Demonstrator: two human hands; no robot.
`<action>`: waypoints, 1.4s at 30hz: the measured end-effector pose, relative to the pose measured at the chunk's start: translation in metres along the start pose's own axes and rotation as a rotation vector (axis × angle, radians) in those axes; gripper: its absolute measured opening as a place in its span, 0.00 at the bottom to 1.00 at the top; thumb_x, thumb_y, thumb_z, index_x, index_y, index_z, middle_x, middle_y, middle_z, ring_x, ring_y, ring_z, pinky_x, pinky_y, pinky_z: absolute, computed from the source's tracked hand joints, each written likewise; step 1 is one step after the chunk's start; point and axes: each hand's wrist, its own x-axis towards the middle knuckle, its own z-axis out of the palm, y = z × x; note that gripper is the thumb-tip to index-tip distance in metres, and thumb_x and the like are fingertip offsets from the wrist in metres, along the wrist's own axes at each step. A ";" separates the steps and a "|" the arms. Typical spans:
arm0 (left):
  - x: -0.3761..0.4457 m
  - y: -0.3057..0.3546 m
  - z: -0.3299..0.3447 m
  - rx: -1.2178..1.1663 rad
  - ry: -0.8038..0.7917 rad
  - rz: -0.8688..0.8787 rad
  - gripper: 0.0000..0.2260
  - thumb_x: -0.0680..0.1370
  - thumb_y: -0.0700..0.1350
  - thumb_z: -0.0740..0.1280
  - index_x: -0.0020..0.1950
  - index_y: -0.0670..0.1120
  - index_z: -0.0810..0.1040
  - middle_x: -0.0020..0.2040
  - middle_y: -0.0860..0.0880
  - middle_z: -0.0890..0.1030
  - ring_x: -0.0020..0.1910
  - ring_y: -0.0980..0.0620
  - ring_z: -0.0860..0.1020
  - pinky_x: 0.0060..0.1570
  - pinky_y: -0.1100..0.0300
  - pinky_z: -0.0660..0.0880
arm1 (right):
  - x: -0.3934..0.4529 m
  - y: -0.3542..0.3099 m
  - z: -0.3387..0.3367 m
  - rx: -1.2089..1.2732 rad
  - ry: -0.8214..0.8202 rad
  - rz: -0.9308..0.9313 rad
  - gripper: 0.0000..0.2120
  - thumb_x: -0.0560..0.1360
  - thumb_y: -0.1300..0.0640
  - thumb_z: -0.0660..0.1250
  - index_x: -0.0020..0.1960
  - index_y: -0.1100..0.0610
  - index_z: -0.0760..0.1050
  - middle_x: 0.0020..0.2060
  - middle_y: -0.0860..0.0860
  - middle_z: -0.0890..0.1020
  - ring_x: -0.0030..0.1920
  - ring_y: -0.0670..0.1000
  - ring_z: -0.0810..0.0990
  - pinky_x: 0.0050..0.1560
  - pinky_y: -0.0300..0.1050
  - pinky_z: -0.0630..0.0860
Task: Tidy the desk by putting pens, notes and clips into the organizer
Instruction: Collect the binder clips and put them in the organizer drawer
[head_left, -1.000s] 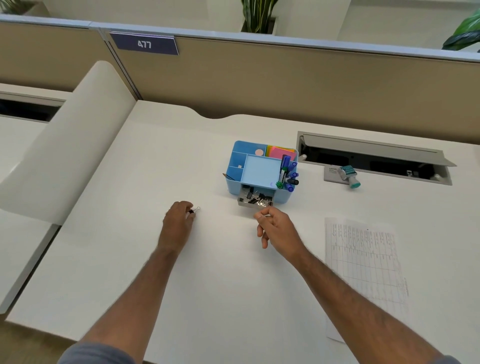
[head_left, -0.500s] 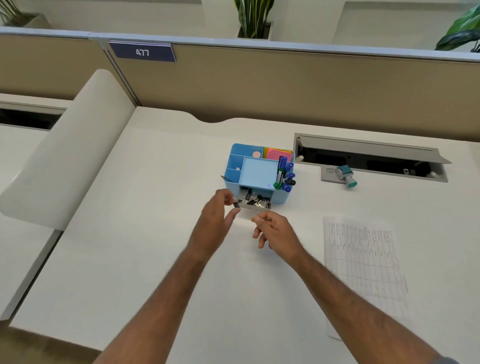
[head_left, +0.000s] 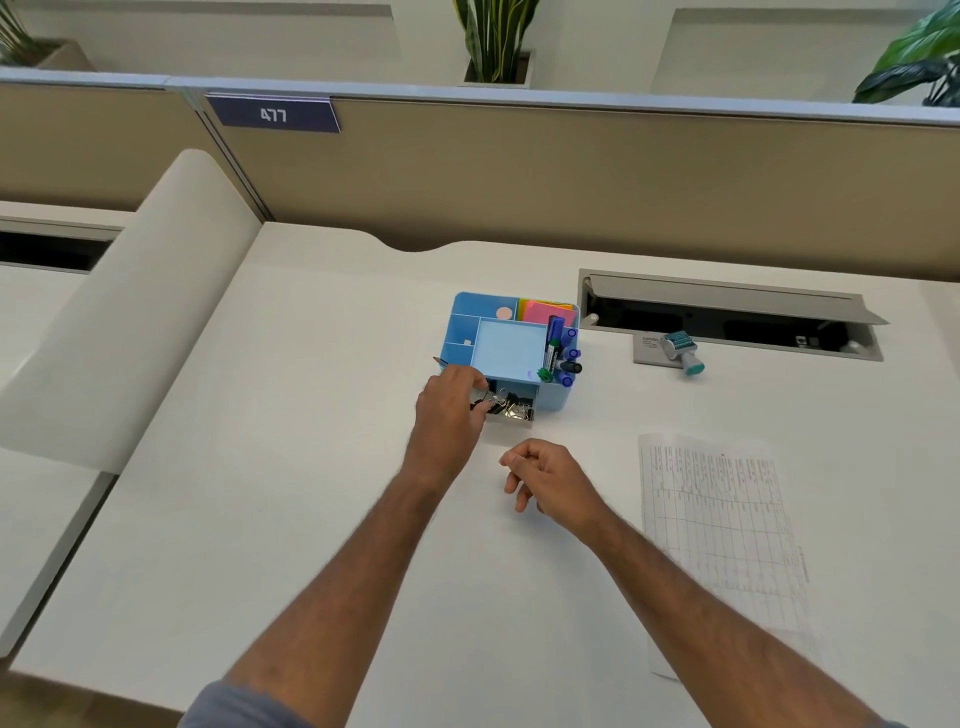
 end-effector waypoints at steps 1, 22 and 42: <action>-0.002 -0.004 0.002 -0.028 0.009 -0.009 0.13 0.78 0.41 0.73 0.60 0.47 0.75 0.59 0.48 0.77 0.57 0.49 0.75 0.56 0.58 0.72 | 0.000 0.001 0.000 0.027 -0.001 0.011 0.08 0.84 0.52 0.65 0.54 0.55 0.80 0.40 0.51 0.88 0.35 0.53 0.86 0.27 0.39 0.72; -0.037 -0.007 0.032 -1.208 0.041 -0.922 0.11 0.84 0.50 0.64 0.58 0.45 0.81 0.60 0.45 0.83 0.61 0.48 0.80 0.57 0.53 0.78 | 0.005 -0.004 0.008 1.262 0.142 0.247 0.12 0.83 0.59 0.66 0.60 0.67 0.77 0.60 0.67 0.83 0.56 0.61 0.87 0.51 0.49 0.86; 0.007 0.005 0.026 -1.122 -0.018 -0.879 0.16 0.84 0.49 0.64 0.71 0.46 0.77 0.64 0.49 0.81 0.63 0.50 0.78 0.56 0.56 0.78 | 0.026 -0.026 -0.005 1.127 0.162 0.203 0.16 0.85 0.59 0.63 0.70 0.64 0.73 0.64 0.62 0.82 0.60 0.62 0.85 0.48 0.50 0.86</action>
